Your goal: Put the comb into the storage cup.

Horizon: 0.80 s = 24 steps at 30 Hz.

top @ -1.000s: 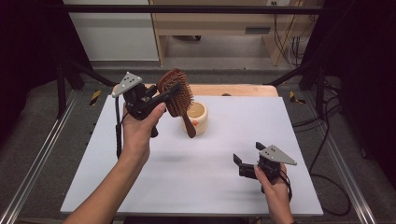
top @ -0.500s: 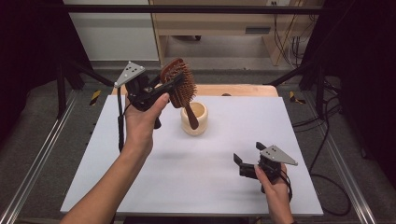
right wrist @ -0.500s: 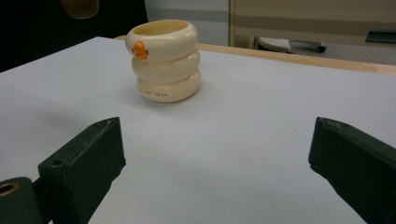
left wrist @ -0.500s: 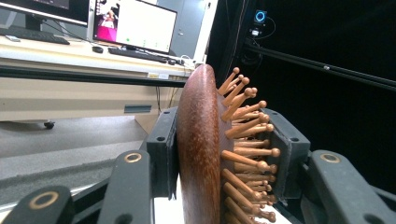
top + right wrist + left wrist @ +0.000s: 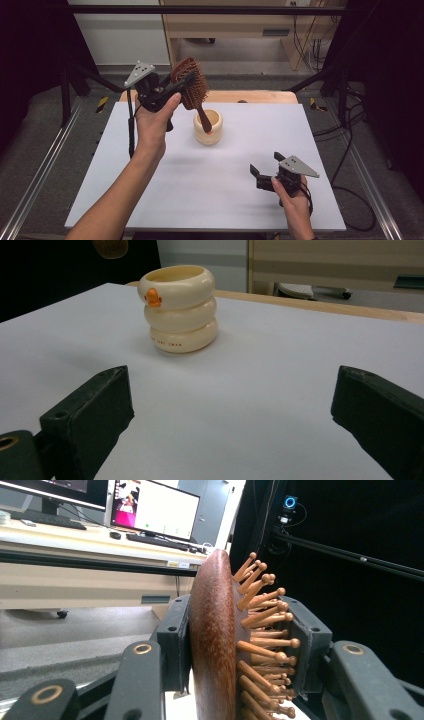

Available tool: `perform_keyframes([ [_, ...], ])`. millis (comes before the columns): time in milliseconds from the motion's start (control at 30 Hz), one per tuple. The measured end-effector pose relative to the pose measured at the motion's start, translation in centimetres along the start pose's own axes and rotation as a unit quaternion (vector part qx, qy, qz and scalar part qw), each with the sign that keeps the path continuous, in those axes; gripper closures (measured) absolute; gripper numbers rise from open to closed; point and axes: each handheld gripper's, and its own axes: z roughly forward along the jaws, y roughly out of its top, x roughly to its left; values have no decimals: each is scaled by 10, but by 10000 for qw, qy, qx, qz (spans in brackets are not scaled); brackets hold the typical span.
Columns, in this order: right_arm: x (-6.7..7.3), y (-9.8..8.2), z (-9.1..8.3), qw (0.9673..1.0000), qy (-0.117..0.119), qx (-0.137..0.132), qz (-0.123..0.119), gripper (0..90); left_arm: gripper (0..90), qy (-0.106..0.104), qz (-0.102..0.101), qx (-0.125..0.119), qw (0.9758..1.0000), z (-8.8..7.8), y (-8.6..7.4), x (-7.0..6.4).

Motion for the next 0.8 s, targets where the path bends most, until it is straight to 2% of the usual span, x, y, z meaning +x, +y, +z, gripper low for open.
perform_keyframes([
  [200,0,0,1,10000,6,16,-10,35,522,59,-100,-75,9999,10,-1,10],
  [433,1,-1,2,10000,33,13,0,36,522,146,-151,-53,9998,18,-7,16],
  [800,1,-1,2,10000,39,10,3,35,522,242,-210,-248,9992,26,2,21],
])
